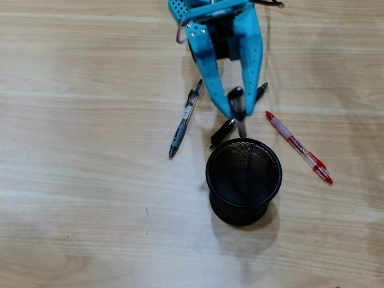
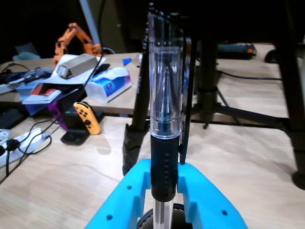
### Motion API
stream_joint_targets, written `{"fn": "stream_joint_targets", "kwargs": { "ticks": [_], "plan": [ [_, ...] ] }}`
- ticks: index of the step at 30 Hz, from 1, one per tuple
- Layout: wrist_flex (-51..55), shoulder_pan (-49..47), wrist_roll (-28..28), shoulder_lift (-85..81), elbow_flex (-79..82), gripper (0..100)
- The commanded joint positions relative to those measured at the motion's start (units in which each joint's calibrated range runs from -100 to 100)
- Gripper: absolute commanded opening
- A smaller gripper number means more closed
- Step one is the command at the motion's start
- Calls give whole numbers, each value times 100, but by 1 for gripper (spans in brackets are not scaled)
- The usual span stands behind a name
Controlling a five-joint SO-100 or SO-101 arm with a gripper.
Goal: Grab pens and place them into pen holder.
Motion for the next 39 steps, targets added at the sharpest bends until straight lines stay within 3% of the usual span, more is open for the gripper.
{"fn": "stream_joint_targets", "kwargs": {
  "ticks": [1,12,18,31,35,39],
  "plan": [
    [-448,-176,-41,242,-338,2],
    [-439,-185,-41,862,-266,3],
    [-375,-149,-15,888,-257,15],
    [-265,-158,38,760,-248,15],
    [828,-204,619,293,-329,13],
    [2149,-286,1315,-352,-338,1]
  ]
}}
